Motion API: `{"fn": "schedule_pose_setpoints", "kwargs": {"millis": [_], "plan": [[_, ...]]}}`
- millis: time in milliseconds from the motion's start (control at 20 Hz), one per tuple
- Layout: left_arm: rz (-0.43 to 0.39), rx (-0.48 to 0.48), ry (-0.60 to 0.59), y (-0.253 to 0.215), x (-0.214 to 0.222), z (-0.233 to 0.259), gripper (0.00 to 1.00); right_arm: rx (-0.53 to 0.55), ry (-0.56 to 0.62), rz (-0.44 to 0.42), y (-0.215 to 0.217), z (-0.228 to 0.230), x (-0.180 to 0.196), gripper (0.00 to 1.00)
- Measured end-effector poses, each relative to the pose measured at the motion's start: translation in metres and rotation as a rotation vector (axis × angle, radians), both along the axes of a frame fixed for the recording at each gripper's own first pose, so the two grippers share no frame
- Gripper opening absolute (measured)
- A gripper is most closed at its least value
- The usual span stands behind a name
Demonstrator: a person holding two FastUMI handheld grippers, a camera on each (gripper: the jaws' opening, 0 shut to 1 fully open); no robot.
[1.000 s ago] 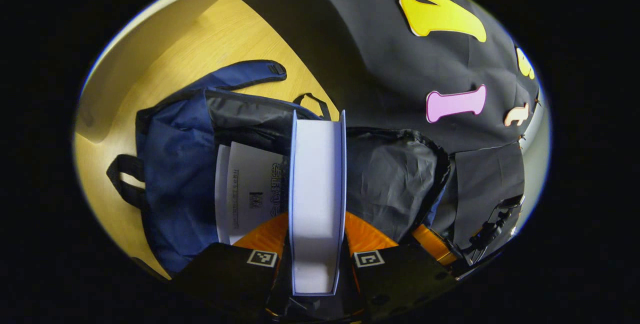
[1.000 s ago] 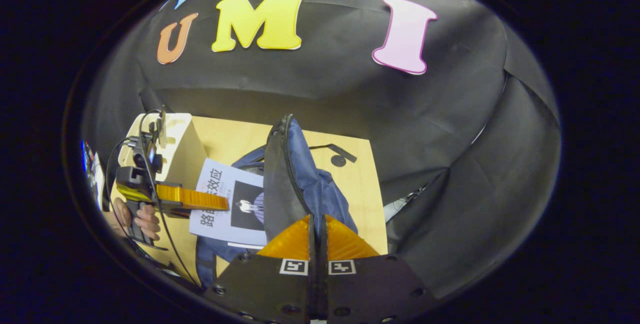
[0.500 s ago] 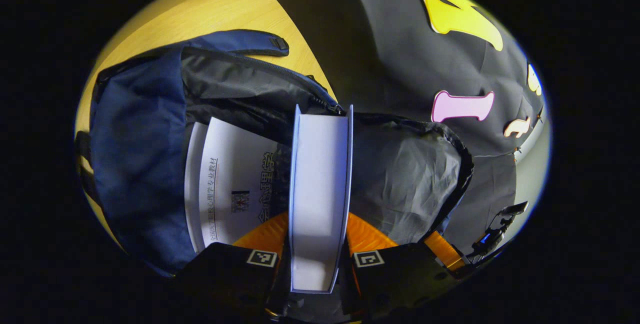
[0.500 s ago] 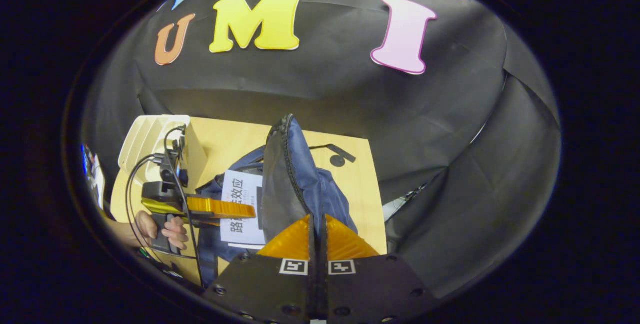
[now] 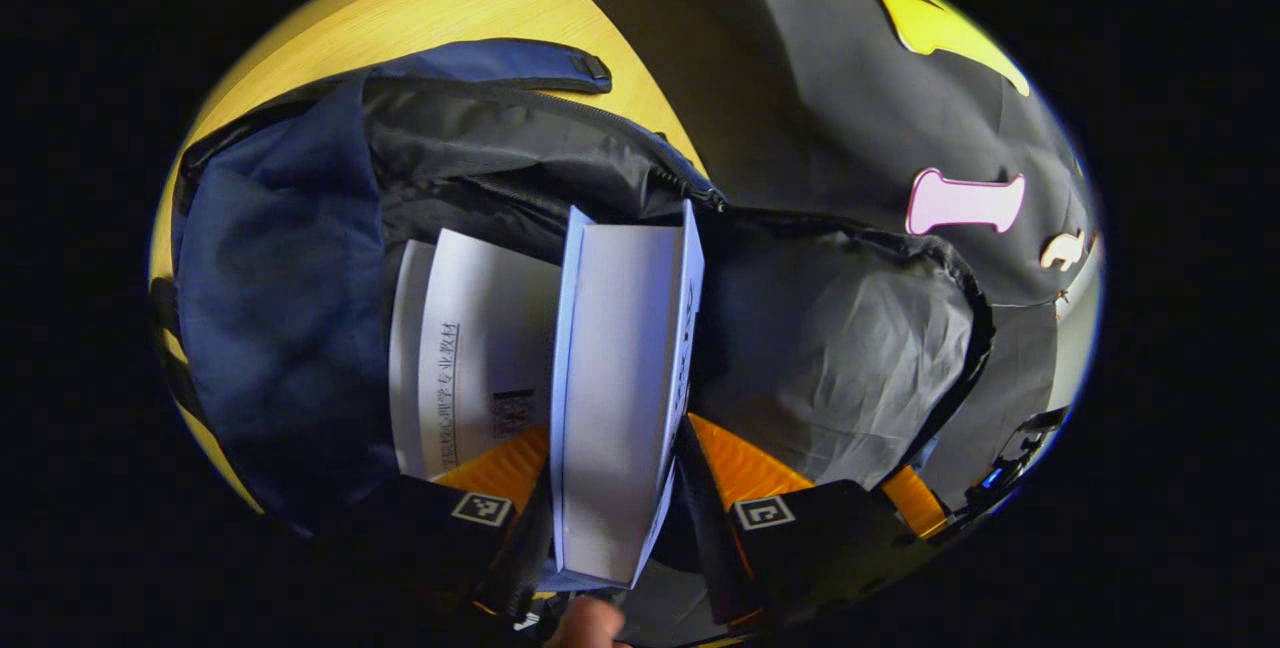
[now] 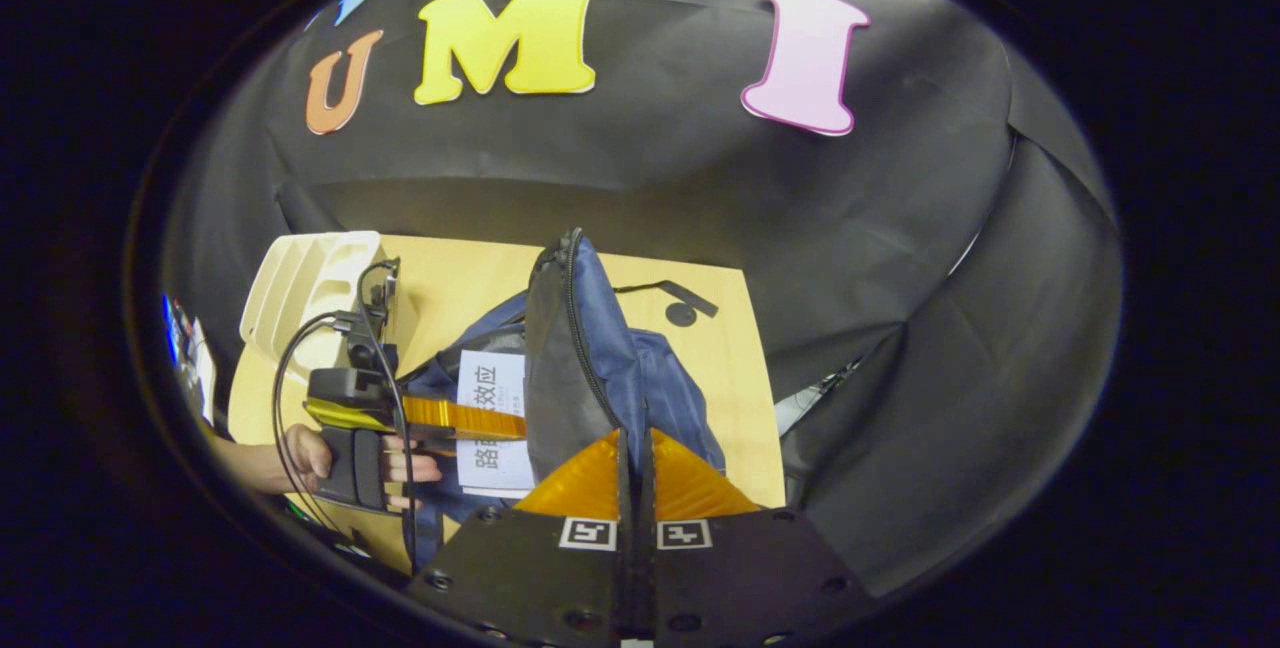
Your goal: Open the schoolbag, grab two books from the bookshelf and put them into the schoolbag.
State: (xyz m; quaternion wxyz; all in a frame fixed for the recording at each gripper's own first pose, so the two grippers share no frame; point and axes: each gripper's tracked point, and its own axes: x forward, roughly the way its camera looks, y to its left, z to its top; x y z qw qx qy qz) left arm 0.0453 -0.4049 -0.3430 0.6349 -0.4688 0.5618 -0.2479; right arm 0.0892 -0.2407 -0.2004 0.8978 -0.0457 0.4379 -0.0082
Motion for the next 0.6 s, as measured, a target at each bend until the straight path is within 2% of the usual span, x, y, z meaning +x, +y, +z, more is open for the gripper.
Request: {"fn": "schedule_pose_setpoints", "kwargs": {"millis": [50, 100, 200, 300, 350, 400, 600], "plan": [[-0.015, 0.050, 0.015, 0.004, -0.002, -0.007, 0.57, 0.002, 0.002, 0.002, 0.001, -0.002, 0.001, 0.00], [-0.022, 0.090, 0.024, 0.008, -0.003, -0.011, 0.76, 0.001, 0.004, 0.004, 0.002, -0.002, 0.000, 0.00], [-0.025, 0.136, 0.024, 0.013, -0.003, -0.009, 0.81, 0.000, 0.004, 0.009, 0.004, -0.003, 0.001, 0.00], [-0.042, 0.214, 0.025, 0.024, -0.005, -0.009, 0.81, 0.002, 0.004, 0.010, 0.005, -0.003, 0.000, 0.00], [-0.051, 0.254, 0.019, 0.030, -0.005, -0.008, 0.94, 0.004, 0.006, 0.010, 0.006, -0.004, 0.000, 0.00], [-0.062, 0.289, 0.014, 0.037, -0.006, -0.006, 0.81, 0.006, 0.005, 0.009, 0.006, -0.004, 0.001, 0.00], [-0.064, 0.409, -0.103, 0.062, 0.005, 0.009, 0.82, 0.014, 0.000, 0.011, 0.012, -0.006, 0.001, 0.00]]}}
